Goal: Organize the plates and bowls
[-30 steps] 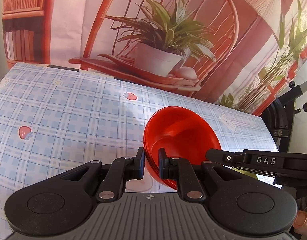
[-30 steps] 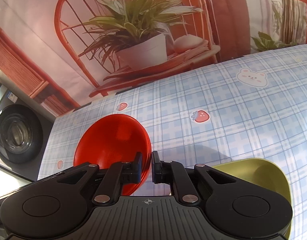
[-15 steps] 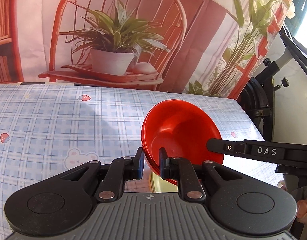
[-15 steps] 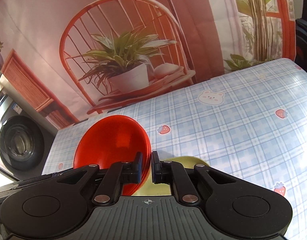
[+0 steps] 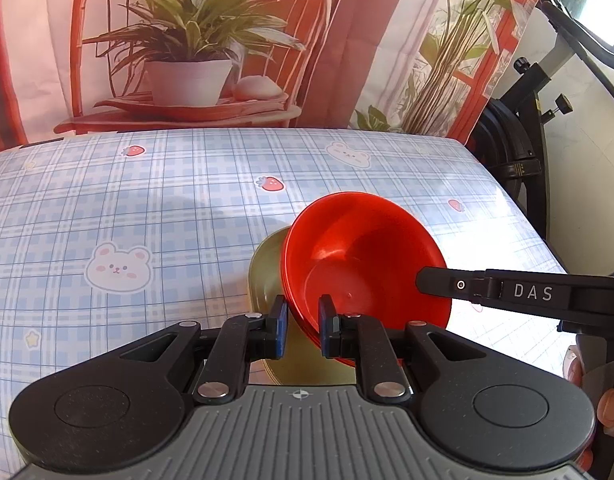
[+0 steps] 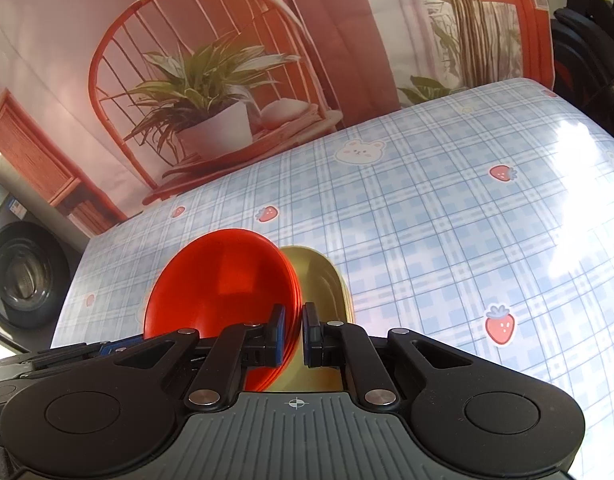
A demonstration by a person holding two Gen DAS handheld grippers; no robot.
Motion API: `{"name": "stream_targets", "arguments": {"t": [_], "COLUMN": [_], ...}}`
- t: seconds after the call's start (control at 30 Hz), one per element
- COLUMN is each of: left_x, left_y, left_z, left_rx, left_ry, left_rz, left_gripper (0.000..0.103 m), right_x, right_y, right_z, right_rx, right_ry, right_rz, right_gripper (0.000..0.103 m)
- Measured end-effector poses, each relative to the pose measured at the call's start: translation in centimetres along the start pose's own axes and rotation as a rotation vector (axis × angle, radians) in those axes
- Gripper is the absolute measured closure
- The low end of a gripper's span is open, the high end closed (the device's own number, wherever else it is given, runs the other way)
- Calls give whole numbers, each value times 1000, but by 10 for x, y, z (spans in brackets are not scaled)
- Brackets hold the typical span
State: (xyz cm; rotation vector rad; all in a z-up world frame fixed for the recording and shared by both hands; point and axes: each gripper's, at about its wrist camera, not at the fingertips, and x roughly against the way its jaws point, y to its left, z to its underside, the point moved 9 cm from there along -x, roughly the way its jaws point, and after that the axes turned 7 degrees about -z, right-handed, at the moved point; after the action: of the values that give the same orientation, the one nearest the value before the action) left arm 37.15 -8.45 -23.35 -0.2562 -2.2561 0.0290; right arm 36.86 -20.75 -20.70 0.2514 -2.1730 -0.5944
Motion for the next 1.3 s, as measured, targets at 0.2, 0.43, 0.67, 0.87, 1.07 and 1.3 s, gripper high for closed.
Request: {"name": "stream_targets", "arguments": {"t": [0.2,0.43,0.67,0.87,1.07,1.3], "left_x": [-5,-5,-6,-6,-5,9], "left_y": [1,1,-1,0,0,2], "left_z": [8,12,13,13,14,8], "left_rx": [-14,-33,-46,-51,-63,-78], "left_ry": [15,5,0,-7,-10,-47], "left_rz": [-13,-23,-38,-50,-65,-92], "left_gripper": [86,85,85,85,82,81], "right_x": [-4,-6,-5,-6,-4,12], "right_y": [-2,-3,-1,0,4,13], "right_z": [10,15,15,14,13,5], "right_rx": [1,27,50,66,117,189], "right_ry": [16,23,18,15,2,-45], "right_rz": [4,17,28,39,63,93], "right_gripper": [95,95,95,95,94,84]}}
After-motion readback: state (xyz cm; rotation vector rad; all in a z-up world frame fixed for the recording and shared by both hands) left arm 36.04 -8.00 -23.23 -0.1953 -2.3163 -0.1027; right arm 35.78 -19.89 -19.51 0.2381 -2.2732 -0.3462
